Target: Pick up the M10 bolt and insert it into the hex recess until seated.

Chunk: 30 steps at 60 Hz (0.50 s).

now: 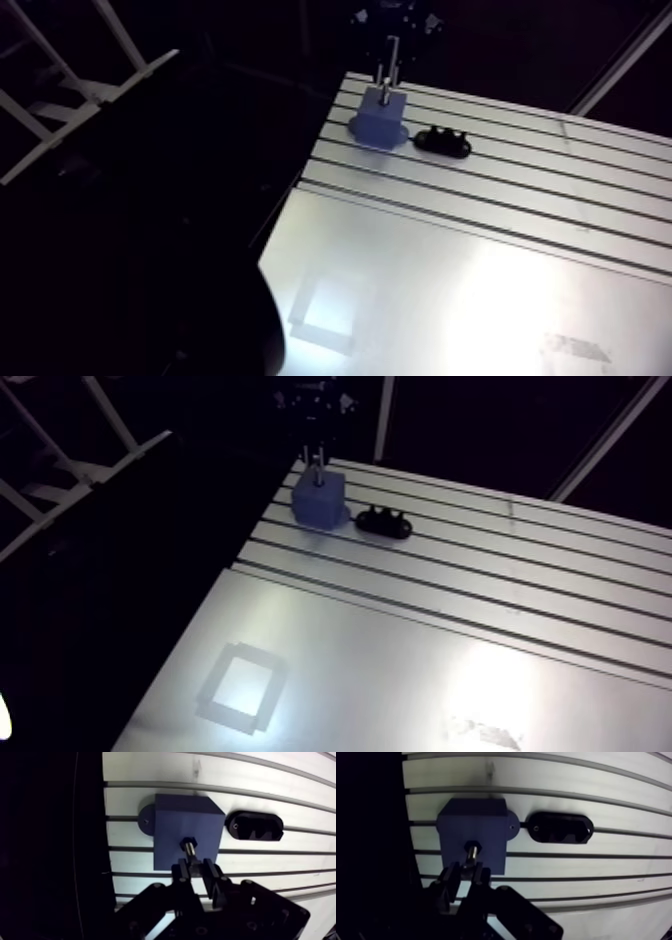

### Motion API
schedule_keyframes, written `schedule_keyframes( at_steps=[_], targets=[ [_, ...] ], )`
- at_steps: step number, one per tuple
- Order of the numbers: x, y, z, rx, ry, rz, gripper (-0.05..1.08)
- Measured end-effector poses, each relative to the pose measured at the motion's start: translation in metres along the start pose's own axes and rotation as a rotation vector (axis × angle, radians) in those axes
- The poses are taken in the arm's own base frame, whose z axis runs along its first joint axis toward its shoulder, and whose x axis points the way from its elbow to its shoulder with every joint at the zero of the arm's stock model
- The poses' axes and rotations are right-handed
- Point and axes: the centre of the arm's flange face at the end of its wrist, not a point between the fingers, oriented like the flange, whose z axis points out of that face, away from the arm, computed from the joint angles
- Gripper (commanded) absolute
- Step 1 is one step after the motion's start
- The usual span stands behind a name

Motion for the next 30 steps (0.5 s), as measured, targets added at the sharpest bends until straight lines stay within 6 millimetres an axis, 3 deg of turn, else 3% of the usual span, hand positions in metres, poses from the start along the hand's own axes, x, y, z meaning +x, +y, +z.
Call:
schedule_keyframes(
  at_steps=[30],
  targets=[
    [0.0023,-0.0003,0.0038,-0.001,-0.004,-0.001,0.74]
  ],
)
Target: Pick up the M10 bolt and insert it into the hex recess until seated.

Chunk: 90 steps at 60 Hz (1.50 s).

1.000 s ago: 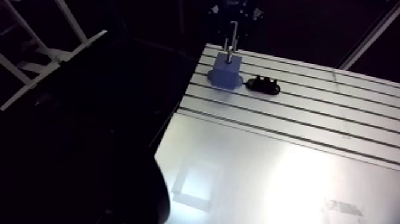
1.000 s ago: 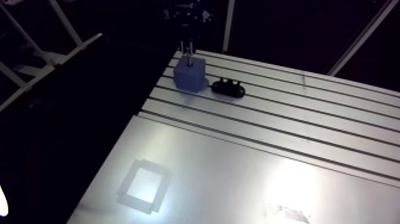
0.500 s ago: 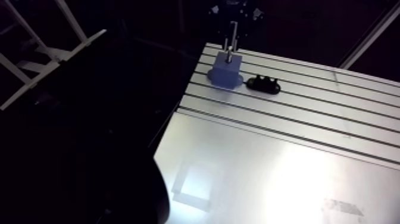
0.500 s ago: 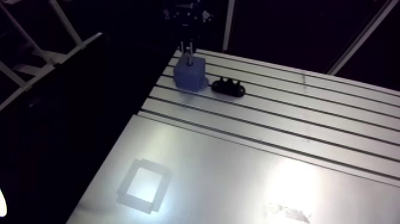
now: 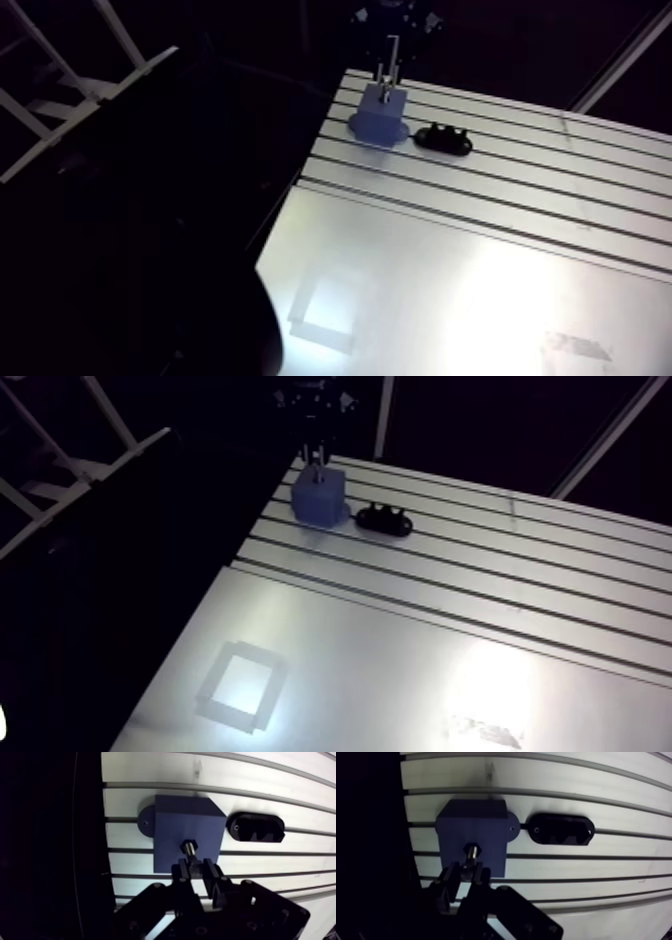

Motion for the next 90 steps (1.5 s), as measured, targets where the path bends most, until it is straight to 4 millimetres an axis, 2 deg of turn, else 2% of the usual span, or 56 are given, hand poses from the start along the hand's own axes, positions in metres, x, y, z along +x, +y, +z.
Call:
schedule_keyframes(
  at_steps=[56,90],
  targets=[
    [0.0001,-0.0004,0.003,-0.001,-0.005,-0.003,0.74],
    [0.0019,-0.0006,-0.0019,0.0,0.005,-0.007,0.74]
  ],
)
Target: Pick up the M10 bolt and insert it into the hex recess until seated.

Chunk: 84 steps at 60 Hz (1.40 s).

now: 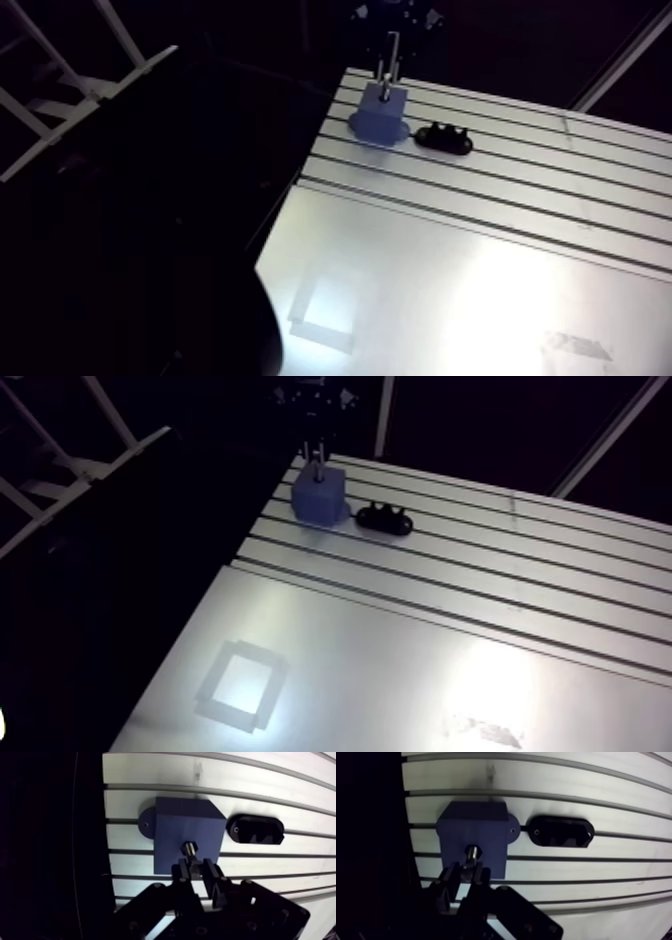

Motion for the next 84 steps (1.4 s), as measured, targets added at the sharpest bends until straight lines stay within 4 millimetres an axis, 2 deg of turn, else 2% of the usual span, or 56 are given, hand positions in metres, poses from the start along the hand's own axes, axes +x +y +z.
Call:
schedule_keyframes(
  at_steps=[84],
  targets=[
    [-0.0017,0.0003,0.0047,-0.002,-0.009,0.0,0.74]
  ],
)
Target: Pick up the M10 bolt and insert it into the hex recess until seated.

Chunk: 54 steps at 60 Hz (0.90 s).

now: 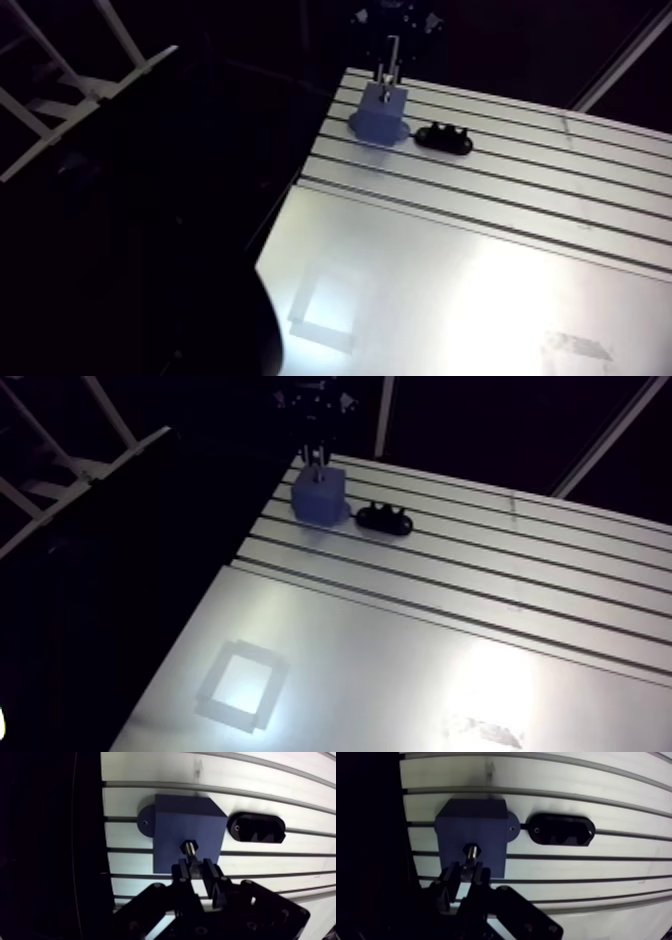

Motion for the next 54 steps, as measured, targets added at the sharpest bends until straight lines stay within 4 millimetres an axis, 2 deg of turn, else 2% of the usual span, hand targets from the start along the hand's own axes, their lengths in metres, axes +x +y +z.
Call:
schedule_keyframes(
  at_steps=[54],
  targets=[
    [0.0001,0.0002,-0.0017,-0.001,0.003,0.001,0.74]
  ],
)
